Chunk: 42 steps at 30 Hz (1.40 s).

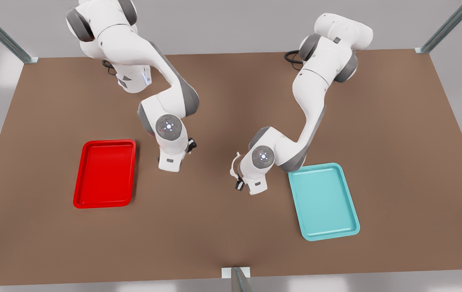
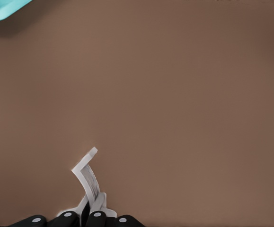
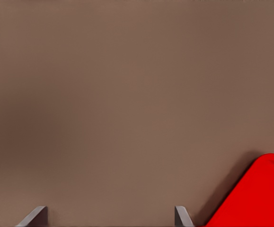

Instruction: Take the drainage pipe clamp from the left arm, pass it to the right arm, and place it in the plate on the right side

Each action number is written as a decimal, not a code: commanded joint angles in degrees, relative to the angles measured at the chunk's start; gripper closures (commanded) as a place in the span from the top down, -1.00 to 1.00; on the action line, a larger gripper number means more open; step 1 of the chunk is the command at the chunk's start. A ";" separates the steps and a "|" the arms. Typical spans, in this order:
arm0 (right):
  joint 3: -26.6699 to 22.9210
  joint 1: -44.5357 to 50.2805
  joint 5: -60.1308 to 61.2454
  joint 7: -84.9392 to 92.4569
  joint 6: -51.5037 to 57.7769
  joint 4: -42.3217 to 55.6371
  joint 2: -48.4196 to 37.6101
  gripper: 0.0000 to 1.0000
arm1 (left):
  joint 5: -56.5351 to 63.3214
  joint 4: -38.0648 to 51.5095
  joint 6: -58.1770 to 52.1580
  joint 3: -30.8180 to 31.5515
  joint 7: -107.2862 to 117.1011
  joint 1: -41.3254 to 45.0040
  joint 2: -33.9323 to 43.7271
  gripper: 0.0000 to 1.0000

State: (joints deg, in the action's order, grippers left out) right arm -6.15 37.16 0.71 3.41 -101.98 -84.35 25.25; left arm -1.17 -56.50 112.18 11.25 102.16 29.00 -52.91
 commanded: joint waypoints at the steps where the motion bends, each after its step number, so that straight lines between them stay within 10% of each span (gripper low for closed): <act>1: 0.00 2.65 2.19 -13.42 -8.15 -0.99 0.50 1.00 | -0.15 0.07 3.66 0.00 48.13 0.09 0.17 -0.57; 33: -0.09 4.94 9.31 -16.95 -27.40 -9.79 4.36 1.00 | -3.75 1.30 6.03 4.57 36.18 0.80 -1.58 -0.57; 40: 0.00 5.03 9.31 -17.12 -27.14 -10.05 4.28 -0.53 | -3.75 1.21 6.03 4.57 35.83 0.71 -1.41 -0.57; 41: 0.00 5.03 9.31 -17.12 -26.87 -10.05 4.28 -0.57 | -3.75 1.21 5.85 4.49 35.92 0.36 -1.23 0.56; 42: 0.00 5.47 9.22 -16.95 -26.70 -9.96 4.10 -0.57 | -3.75 1.30 5.68 4.49 35.92 0.18 -1.14 0.74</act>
State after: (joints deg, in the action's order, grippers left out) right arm -6.16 42.48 10.72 -11.19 -128.97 -94.35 29.48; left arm -4.97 -55.26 118.01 15.71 134.94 29.32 -54.24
